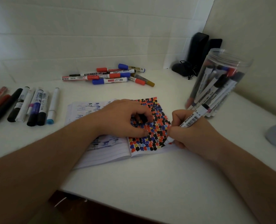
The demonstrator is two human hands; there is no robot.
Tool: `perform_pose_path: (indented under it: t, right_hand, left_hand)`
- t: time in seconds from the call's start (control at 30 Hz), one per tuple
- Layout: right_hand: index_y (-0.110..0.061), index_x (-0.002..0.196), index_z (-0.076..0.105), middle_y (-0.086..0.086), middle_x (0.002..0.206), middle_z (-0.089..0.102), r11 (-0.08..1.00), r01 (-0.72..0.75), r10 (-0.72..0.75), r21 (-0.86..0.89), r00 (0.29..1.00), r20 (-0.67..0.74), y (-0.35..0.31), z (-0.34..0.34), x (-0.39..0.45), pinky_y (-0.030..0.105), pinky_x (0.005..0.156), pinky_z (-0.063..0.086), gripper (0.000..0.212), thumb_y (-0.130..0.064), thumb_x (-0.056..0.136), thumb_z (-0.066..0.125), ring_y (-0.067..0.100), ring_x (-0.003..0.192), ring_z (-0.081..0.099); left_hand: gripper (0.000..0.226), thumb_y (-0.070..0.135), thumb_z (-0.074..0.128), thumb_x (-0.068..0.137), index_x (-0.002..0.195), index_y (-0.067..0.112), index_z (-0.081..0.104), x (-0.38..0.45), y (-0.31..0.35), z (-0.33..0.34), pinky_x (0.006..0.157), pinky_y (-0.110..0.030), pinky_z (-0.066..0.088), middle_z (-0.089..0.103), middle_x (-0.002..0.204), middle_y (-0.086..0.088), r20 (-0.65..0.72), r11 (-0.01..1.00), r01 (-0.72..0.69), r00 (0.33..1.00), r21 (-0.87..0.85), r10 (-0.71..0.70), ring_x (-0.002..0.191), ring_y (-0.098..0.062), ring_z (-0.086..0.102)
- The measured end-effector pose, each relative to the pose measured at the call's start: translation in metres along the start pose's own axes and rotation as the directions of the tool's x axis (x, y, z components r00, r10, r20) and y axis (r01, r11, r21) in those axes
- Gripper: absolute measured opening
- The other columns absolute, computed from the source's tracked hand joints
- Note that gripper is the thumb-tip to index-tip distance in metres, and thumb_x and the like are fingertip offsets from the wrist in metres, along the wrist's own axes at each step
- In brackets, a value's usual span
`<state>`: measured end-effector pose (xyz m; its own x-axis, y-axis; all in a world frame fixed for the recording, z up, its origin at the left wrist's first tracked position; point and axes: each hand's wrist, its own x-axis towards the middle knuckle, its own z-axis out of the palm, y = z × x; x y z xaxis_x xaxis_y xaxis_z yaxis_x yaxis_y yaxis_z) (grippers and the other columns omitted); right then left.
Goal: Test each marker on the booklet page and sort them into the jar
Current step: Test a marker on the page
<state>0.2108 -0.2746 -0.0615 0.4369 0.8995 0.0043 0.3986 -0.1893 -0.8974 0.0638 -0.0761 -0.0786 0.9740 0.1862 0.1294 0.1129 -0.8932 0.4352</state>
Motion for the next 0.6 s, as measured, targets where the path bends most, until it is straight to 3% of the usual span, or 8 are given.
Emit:
perform_pose_path:
  t: [0.2,0.6]
  right_hand:
    - [-0.002,0.065,0.049,0.009,0.052,0.057,1.0,0.004,-0.004,-0.028,1.0,0.015,0.0019,0.0015,-0.0003,0.02,0.042,0.04,0.028,0.004,0.082,0.07,0.016,0.045,0.053]
    - [-0.01,0.061,0.045,0.012,0.052,0.057,1.0,0.005,-0.006,0.027,1.0,0.008,0.0042,0.0006,0.0023,0.026,0.046,0.039,0.036,0.005,0.084,0.068,0.023,0.048,0.051]
  left_hand:
    - [0.04,0.058,0.076,0.08,0.117,0.051,0.063,-0.0005,0.0008,0.0,0.092,-0.028,0.051,0.06,0.11,0.03,-0.005,1.0,0.003,1.0,-0.003,-0.003,0.103,0.008,0.056]
    - [0.04,0.058,0.077,0.078,0.116,0.052,0.064,-0.0025,0.0014,-0.0007,0.092,-0.031,0.053,0.062,0.11,0.031,-0.01,0.999,0.006,1.0,-0.044,-0.007,0.103,0.007,0.058]
